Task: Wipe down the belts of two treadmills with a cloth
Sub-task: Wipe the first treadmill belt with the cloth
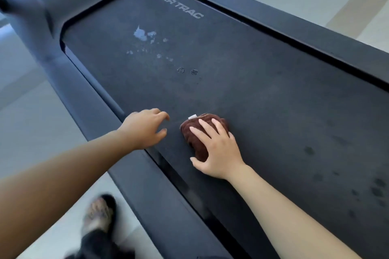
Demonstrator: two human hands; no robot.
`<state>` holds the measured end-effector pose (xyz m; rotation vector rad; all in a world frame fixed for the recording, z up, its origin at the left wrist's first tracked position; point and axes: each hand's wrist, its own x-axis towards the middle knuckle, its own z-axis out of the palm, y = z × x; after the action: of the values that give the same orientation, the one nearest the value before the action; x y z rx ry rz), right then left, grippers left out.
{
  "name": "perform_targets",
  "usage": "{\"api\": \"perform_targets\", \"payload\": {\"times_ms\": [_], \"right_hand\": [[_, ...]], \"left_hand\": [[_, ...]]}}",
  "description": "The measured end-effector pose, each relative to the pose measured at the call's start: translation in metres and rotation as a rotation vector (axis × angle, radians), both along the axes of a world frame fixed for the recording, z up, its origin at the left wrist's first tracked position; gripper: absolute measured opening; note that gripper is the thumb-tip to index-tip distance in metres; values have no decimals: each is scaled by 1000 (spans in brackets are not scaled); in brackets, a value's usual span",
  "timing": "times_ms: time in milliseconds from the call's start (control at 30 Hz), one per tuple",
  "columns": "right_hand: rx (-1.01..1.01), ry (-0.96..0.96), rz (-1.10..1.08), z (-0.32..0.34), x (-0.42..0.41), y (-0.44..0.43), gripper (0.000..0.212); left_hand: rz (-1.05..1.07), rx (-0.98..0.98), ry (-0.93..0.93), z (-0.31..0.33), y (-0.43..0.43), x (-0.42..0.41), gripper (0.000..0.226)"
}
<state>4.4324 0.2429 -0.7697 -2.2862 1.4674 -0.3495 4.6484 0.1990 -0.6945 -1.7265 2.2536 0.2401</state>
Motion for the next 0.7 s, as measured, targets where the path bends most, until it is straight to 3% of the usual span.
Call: {"api": "perform_targets", "payload": {"times_ms": [133,400,700], "right_hand": [[-132,-114,-142,-7,26,-17,62],[-104,-258,-340,-3,96,-115,50],[-86,-151,-616,-8,208,-228,55]], "left_hand": [[6,-70,75,1,-27,6,39],[-56,-130,173,-6,-136,72,37],[-185,-197,287,-30,-248,159,35]]}}
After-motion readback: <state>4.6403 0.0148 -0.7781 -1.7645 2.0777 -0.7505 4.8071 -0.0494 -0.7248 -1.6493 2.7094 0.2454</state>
